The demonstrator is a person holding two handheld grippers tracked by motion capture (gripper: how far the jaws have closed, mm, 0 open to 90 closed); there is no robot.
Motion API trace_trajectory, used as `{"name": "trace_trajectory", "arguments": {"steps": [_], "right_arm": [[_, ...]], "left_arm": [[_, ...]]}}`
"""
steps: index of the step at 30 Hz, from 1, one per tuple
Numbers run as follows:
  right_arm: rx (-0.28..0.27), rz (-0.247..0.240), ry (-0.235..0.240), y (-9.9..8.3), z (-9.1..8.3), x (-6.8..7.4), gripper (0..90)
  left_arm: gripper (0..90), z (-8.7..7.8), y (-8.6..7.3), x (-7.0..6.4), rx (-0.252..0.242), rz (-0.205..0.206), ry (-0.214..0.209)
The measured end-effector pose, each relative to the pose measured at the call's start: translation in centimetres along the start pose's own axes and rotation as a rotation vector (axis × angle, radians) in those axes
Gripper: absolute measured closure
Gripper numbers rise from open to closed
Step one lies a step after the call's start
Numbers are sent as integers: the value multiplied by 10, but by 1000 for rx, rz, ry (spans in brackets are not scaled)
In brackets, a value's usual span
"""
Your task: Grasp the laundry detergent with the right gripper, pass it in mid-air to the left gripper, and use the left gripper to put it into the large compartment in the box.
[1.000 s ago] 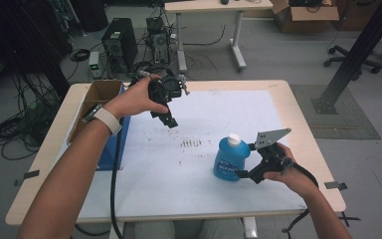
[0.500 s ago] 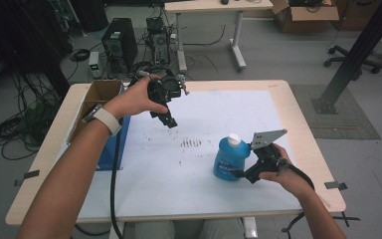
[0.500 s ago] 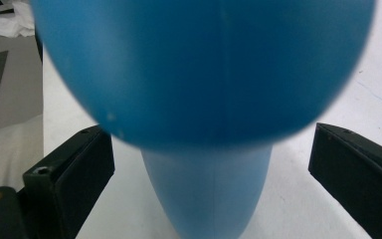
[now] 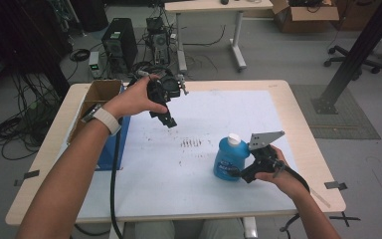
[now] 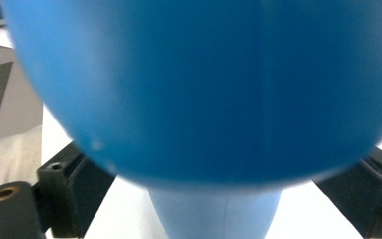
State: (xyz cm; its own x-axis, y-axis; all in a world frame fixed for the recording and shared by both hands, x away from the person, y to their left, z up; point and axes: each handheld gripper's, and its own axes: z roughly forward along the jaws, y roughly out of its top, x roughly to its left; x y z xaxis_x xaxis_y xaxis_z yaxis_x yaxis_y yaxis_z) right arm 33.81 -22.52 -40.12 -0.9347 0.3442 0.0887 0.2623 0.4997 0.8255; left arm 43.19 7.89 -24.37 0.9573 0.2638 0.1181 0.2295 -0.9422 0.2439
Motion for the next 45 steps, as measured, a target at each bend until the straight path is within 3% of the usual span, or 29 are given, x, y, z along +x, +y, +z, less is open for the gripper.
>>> {"name": "trace_trajectory", "arguments": {"steps": [10, 45], "right_arm": [[-24, 0, 1, 0, 2, 0, 133], [-41, -21, 21, -1, 0, 0, 409]], "left_arm": [[92, -1, 0, 0, 4, 5, 2], [99, 1, 1, -1, -1, 3, 2]]}}
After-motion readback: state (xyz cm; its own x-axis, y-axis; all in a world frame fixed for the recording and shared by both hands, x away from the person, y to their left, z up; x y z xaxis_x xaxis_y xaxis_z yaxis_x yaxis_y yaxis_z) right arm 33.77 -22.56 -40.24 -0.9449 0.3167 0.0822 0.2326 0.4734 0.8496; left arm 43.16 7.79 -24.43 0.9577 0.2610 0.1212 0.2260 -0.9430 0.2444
